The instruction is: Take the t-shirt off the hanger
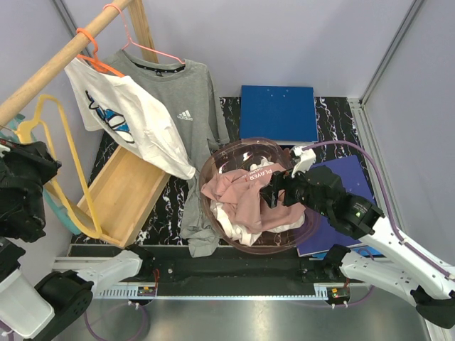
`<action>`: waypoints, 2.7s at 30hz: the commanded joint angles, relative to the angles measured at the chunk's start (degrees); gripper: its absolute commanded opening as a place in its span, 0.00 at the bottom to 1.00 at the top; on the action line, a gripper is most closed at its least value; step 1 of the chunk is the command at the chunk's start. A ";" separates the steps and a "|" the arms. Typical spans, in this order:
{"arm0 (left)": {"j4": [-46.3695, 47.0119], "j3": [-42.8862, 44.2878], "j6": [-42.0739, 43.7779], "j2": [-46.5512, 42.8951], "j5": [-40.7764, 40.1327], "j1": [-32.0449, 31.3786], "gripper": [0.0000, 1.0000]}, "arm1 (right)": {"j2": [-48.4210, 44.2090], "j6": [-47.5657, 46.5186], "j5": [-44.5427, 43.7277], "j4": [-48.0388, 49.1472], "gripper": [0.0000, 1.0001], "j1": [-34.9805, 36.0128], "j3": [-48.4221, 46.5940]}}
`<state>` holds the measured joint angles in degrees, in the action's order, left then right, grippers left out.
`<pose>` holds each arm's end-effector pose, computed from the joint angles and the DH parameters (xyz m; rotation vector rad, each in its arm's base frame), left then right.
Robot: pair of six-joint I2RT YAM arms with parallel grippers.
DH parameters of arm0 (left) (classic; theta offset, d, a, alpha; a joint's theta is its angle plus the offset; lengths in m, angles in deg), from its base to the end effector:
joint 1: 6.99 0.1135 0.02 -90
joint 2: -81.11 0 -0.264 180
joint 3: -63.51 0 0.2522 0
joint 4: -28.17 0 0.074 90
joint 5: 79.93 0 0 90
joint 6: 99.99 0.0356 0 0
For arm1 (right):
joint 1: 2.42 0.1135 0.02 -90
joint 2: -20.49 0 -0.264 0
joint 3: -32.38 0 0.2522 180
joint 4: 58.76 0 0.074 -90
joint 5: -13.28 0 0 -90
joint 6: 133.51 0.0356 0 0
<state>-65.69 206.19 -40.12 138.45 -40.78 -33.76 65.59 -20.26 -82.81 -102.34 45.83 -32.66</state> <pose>0.0066 0.0276 0.5728 -0.6756 1.5212 0.0117 0.1166 0.1250 0.3426 -0.3738 2.0154 0.6942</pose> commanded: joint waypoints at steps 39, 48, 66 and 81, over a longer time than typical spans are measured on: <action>19.81 -25.74 20.55 0.41 -16.56 12.96 0.00 | -1.51 1.45 2.75 -2.70 0.90 -0.35 -0.48; 16.55 -27.41 18.62 -2.67 -15.42 12.88 0.28 | -0.72 1.80 3.71 -0.59 0.90 -0.35 0.93; 1.88 -9.15 13.35 -1.79 2.67 12.88 0.70 | -0.72 2.16 4.42 1.00 0.91 -0.35 2.68; 15.92 -6.14 9.40 -4.17 33.08 12.88 0.74 | -0.45 2.07 4.86 2.58 0.91 -0.26 3.12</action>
<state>-58.50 201.87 -28.62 130.89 -20.80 -21.04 65.37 -18.32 -78.65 -102.67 45.83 -29.45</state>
